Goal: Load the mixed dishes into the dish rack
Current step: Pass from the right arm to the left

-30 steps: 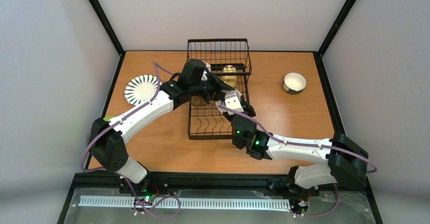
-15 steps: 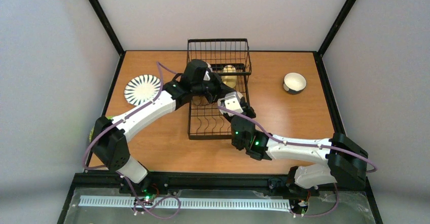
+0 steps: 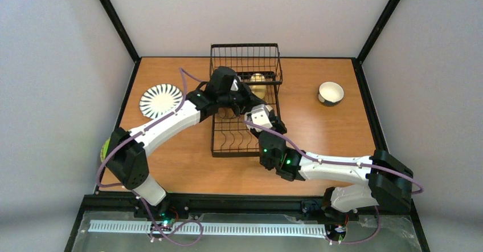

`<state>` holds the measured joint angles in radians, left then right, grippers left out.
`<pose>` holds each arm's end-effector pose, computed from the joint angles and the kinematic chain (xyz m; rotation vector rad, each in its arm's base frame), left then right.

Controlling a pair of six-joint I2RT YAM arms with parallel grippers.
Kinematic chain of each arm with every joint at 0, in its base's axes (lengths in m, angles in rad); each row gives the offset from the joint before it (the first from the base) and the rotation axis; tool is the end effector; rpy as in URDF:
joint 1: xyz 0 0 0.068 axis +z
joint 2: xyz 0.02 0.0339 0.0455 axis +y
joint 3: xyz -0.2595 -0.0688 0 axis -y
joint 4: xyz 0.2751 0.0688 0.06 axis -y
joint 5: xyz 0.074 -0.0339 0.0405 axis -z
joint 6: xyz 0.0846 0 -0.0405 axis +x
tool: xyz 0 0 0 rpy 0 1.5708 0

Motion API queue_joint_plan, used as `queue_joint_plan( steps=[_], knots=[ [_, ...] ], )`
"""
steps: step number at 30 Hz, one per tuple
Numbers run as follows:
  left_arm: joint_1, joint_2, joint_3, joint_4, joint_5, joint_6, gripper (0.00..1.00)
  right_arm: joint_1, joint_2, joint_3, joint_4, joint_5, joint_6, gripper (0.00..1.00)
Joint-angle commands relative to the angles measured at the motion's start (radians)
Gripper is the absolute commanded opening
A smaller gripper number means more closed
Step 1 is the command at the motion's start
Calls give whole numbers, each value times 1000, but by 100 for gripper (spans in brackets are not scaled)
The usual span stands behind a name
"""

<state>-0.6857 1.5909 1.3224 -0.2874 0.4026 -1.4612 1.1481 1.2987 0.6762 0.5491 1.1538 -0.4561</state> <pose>0.3160 -0.3013 0.2777 -0.7021 2.4905 -1.5067 0.2005 0.2571 0.2439 -0.4127 1.5622 -0.4108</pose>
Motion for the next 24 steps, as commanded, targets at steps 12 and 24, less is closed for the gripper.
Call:
queue_joint_plan(
  steps=[12, 24],
  knots=[
    [-7, 119, 162, -293, -33, 241, 40, 27, 1, 47, 61, -17, 1, 2],
    [-7, 191, 203, -398, -67, 374, 33, 28, 5, 57, 25, -17, 13, 2]
  ],
)
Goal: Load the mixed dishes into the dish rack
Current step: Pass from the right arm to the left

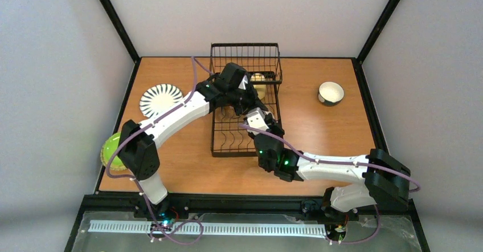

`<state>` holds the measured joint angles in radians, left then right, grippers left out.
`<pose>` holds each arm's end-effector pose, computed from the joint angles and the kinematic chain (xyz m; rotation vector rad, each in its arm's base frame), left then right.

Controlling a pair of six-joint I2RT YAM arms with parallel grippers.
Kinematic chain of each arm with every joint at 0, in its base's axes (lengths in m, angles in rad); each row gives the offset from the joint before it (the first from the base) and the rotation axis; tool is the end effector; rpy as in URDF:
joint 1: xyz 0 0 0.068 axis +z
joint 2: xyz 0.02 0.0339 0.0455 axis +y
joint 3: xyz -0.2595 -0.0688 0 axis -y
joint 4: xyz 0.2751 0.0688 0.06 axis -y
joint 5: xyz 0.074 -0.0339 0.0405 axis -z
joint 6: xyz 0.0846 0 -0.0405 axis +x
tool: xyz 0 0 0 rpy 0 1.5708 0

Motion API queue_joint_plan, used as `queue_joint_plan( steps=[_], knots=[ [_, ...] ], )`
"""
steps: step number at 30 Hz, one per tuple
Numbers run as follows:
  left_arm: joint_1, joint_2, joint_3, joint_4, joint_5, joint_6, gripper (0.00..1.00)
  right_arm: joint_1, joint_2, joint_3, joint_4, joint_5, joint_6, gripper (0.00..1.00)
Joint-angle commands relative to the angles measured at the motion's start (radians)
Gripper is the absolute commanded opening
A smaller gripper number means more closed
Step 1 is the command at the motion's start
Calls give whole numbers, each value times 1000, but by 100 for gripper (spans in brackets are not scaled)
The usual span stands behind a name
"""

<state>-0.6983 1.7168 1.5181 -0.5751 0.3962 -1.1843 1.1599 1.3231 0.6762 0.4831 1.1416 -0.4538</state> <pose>0.3222 -0.3131 0.2685 -0.4293 2.6825 -1.2412 0.1983 0.2625 0.2293 -0.5027 1.5798 -0.4502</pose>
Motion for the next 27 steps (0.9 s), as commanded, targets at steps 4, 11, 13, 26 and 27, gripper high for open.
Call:
queue_joint_plan(
  steps=[4, 11, 13, 26, 27],
  knots=[
    [6, 85, 33, -145, -84, 127, 28, 16, -25, 56, 92, -6, 13, 2],
    [5, 101, 29, -150, -87, 146, 1, 15, -22, 56, 92, -9, 17, 2],
    [6, 104, 27, -147, -84, 150, 0, 16, -22, 55, 91, -9, 17, 2],
    [5, 6, -91, 3, -96, 93, 0, 14, -69, 51, 51, 15, 58, 2],
    [6, -5, -106, 32, -86, 85, 0, 13, -80, 50, 46, 18, 68, 2]
  ],
)
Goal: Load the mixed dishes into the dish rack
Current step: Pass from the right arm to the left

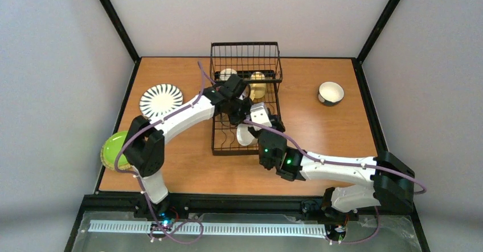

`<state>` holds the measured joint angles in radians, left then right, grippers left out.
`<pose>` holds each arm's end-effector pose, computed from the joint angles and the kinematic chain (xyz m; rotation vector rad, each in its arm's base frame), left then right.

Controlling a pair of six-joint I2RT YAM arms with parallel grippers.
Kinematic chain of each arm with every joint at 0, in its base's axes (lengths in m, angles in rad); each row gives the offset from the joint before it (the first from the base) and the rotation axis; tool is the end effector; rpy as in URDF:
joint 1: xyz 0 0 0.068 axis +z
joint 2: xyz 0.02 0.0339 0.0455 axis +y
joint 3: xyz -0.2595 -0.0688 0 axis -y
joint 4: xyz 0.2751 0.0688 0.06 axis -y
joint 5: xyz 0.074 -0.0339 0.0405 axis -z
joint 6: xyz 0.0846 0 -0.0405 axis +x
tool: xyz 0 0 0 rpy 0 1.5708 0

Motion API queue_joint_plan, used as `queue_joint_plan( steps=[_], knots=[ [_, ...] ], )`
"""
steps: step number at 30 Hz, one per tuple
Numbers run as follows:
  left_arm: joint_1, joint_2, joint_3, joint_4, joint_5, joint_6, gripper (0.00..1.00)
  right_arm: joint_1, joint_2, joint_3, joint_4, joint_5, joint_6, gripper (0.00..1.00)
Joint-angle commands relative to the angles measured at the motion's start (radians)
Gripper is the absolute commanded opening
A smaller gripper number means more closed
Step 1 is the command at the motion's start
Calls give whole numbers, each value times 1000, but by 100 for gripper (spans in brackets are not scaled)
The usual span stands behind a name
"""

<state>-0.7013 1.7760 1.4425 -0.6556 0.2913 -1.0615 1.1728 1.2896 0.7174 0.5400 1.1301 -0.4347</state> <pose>0.3187 -0.3009 0.2047 -0.3869 2.8229 -0.9231 0.1953 0.2670 0.2607 -0.3993 1.5433 -0.3288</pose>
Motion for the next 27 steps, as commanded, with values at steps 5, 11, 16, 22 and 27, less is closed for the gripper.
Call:
queue_joint_plan(
  steps=[5, 11, 16, 22, 27],
  knots=[
    [9, -121, -109, 238, 56, -76, 0, -33, -94, 18, -129, 43, 186, 2],
    [25, -197, -209, 402, 97, -120, 0, -97, -133, 45, -266, 54, 348, 2],
    [41, -245, -281, 523, 116, -144, 0, -144, -147, 58, -347, 46, 464, 2],
    [61, -277, -382, 733, 150, -199, 0, -203, -141, 71, -411, 28, 560, 2],
    [64, -250, -450, 912, 190, -247, 0, -266, -146, 64, -424, 1, 631, 2]
  ],
)
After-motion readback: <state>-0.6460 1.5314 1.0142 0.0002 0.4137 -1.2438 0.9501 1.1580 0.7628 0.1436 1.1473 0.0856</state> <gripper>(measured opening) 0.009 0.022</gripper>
